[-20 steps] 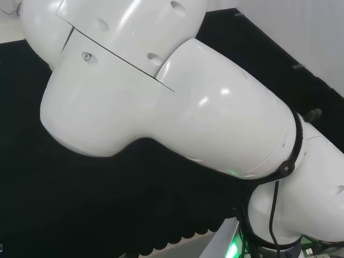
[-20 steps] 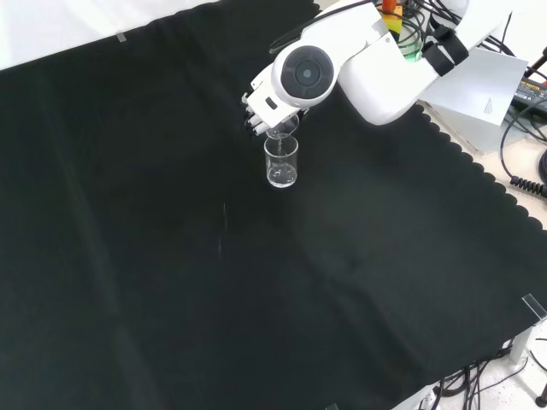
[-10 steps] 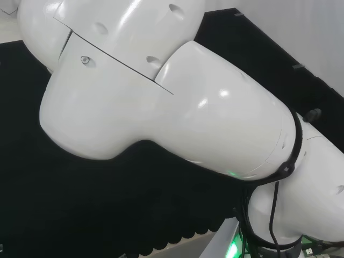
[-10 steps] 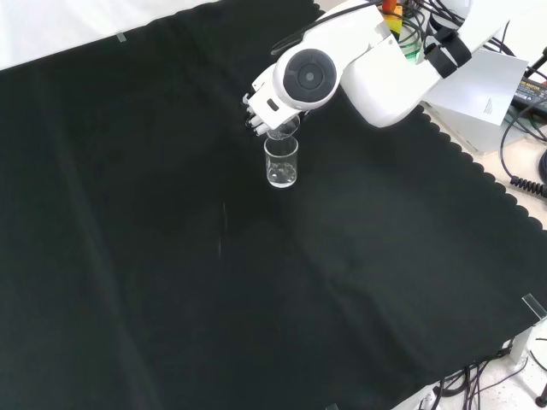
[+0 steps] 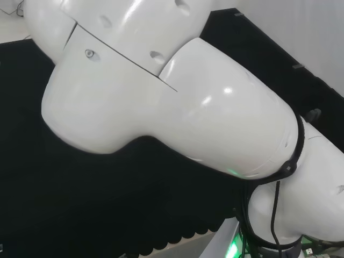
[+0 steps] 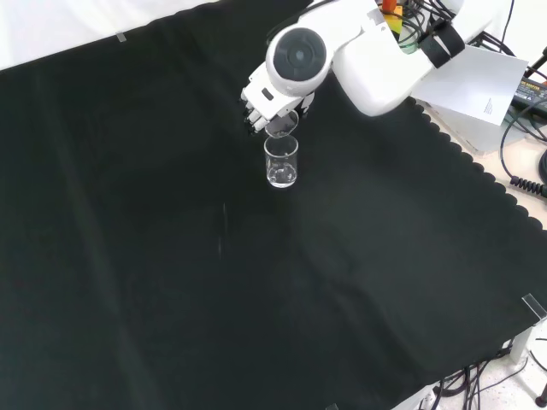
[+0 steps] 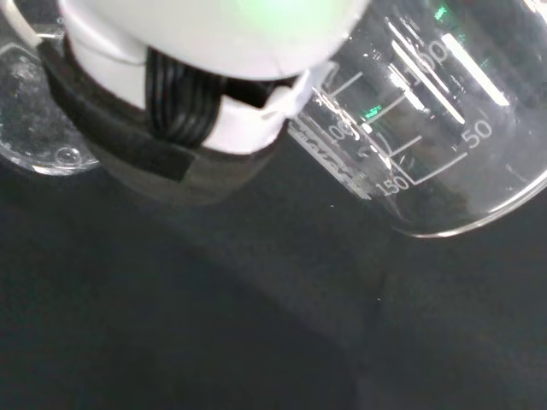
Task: Pour the water from the handheld beaker into the one on the table.
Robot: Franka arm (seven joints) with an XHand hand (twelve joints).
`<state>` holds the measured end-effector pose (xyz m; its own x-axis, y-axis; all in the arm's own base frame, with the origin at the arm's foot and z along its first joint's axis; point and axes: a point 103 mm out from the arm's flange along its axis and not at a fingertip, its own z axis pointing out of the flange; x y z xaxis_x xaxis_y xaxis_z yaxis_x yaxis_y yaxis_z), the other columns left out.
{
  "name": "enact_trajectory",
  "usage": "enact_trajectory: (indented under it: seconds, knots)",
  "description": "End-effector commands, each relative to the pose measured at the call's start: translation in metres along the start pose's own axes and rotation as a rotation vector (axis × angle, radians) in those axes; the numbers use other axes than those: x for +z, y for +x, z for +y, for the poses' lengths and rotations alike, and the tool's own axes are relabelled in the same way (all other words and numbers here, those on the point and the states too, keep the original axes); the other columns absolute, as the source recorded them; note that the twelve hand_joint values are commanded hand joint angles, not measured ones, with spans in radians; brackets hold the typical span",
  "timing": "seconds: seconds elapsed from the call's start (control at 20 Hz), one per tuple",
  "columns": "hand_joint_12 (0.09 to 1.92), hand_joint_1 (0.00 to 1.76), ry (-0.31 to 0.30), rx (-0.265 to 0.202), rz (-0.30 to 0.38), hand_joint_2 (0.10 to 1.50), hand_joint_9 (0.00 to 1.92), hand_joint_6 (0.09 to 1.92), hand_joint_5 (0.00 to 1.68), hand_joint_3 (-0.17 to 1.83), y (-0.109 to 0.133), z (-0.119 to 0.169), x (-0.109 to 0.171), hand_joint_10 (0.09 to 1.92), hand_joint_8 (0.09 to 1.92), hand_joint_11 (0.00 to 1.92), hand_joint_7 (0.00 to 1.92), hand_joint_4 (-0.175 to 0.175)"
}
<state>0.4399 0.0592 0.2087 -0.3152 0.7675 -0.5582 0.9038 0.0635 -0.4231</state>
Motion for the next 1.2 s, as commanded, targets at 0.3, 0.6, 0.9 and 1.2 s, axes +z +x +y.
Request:
enact_trajectory:
  seconds: [0.3, 0.6, 0.9, 1.2]
  knots:
    - [0.52, 1.43, -0.159, -0.059, 0.375, 0.70, 1.57, 0.28, 1.42, 0.45, -0.027, -0.003, 0.008, 0.11, 0.32, 1.40, 1.40, -0.175]
    - [0.52, 1.43, -0.333, -0.093, 0.583, 0.70, 1.57, 0.28, 1.41, 0.44, -0.047, 0.000, 0.022, 0.10, 0.34, 1.40, 1.39, -0.175]
    - [0.52, 1.43, -0.445, -0.103, 0.725, 0.71, 1.57, 0.29, 1.41, 0.43, -0.066, 0.014, 0.037, 0.09, 0.38, 1.39, 1.38, -0.175]
    - [0.53, 1.43, -0.511, -0.094, 0.851, 0.73, 1.57, 0.31, 1.39, 0.40, -0.074, 0.038, 0.054, 0.09, 0.40, 1.39, 1.37, -0.175]
